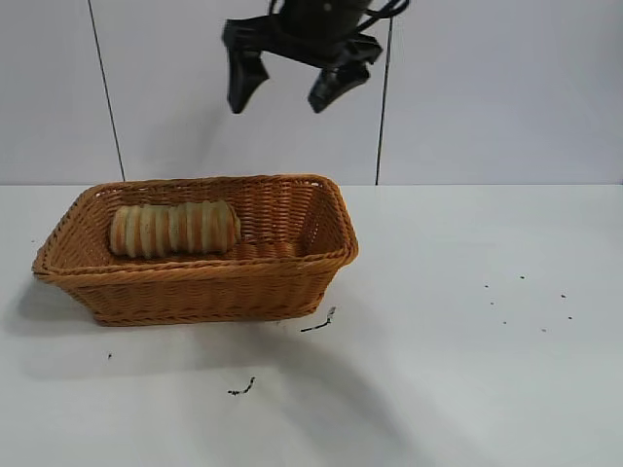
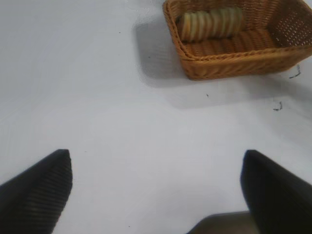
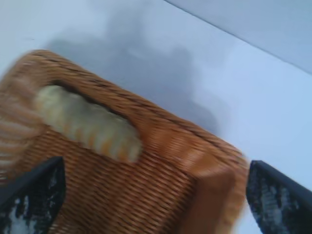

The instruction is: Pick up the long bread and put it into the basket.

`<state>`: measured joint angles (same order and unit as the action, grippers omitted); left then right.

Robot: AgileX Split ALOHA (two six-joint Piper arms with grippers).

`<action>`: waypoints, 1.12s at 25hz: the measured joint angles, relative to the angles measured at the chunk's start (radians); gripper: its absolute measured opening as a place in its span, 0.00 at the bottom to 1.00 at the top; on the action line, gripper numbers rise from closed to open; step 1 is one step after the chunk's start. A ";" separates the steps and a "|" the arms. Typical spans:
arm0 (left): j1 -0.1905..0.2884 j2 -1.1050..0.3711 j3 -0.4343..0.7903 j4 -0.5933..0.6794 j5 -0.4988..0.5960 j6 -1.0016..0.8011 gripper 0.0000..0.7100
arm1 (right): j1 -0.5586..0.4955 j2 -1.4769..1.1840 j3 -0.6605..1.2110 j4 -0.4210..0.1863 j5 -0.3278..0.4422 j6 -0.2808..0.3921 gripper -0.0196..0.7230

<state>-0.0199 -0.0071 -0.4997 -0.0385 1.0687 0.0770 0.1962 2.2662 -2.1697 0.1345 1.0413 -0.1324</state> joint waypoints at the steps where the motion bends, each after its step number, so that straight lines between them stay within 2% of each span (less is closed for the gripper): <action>1: 0.000 0.000 0.000 0.000 0.000 0.000 0.97 | -0.032 0.000 0.000 -0.010 0.007 0.005 0.95; 6: 0.000 0.000 0.000 0.000 0.000 0.000 0.97 | -0.160 0.000 0.000 -0.021 0.051 0.015 0.95; 10: 0.000 0.000 0.000 0.000 0.000 0.000 0.97 | -0.220 0.000 0.000 -0.021 0.107 0.016 0.95; 14: 0.000 0.000 0.000 0.000 0.000 0.000 0.97 | -0.227 0.000 0.000 -0.017 0.169 0.016 0.95; 22: 0.000 0.000 0.000 0.000 0.000 0.000 0.97 | -0.227 -0.093 0.015 -0.008 0.173 0.016 0.95; 28: 0.000 0.000 0.000 0.000 0.000 0.000 0.97 | -0.227 -0.316 0.259 -0.014 0.172 0.003 0.95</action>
<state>-0.0199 -0.0071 -0.4997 -0.0385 1.0687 0.0770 -0.0310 1.9497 -1.9104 0.1207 1.2128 -0.1298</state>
